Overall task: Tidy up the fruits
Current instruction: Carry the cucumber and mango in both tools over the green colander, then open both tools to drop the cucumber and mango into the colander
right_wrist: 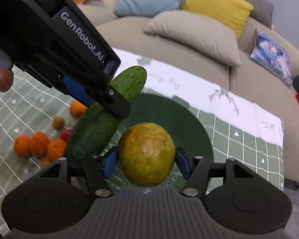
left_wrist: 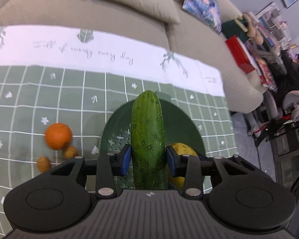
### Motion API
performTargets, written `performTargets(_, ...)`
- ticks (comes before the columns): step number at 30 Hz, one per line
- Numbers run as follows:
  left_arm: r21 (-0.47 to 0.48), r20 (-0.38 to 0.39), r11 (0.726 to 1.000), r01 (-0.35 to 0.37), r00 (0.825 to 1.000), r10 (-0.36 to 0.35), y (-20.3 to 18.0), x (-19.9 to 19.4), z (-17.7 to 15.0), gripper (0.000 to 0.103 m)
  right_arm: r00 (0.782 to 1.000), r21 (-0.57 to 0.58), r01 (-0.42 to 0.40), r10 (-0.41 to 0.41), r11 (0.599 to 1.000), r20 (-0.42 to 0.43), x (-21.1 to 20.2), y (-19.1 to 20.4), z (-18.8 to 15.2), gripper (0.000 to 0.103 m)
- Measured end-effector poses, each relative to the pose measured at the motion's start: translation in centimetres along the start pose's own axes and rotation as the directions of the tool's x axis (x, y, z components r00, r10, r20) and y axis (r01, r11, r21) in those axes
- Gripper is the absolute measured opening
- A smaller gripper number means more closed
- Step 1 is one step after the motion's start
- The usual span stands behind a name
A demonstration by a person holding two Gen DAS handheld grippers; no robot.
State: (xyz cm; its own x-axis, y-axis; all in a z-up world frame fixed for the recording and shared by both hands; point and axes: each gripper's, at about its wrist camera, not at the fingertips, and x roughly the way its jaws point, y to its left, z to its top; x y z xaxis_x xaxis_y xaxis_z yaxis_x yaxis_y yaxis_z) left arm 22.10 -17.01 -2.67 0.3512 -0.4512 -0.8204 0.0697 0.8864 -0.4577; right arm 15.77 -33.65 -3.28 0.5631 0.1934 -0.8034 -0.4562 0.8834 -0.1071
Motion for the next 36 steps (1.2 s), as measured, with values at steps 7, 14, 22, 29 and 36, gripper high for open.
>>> performTargets(7,0.023,-0.079,0.997,-0.068,0.994,0.070,-0.1,3.3,-0.5,0.042,0.993,-0.022,-0.072,0.070,0.997,-0.092,3.8,-1.3,0.1,0.059)
performTargets(14,0.092,-0.118,0.986,-0.142,0.981,0.152,-0.7,4.5,-0.6,0.042,0.980,-0.056,-0.138,0.128,0.989,-0.152,6.0,-1.1,0.3,0.059)
performTargets(22,0.144,-0.129,0.974,-0.174,0.973,0.192,-0.9,5.1,-0.7,0.043,0.970,-0.034,-0.165,0.156,0.986,-0.187,7.3,-1.5,0.9,0.059)
performTargets(29,0.172,-0.132,0.971,-0.163,0.973,0.187,-0.8,4.5,-0.8,0.051,0.975,-0.039,-0.128,0.119,0.991,-0.187,7.1,-1.5,1.9,0.060)
performTargets(36,0.184,-0.071,0.977,-0.106,0.990,0.121,-0.7,0.2,-1.3,0.053,0.991,-0.055,-0.043,0.035,0.998,-0.128,3.9,-1.0,3.5,0.073)
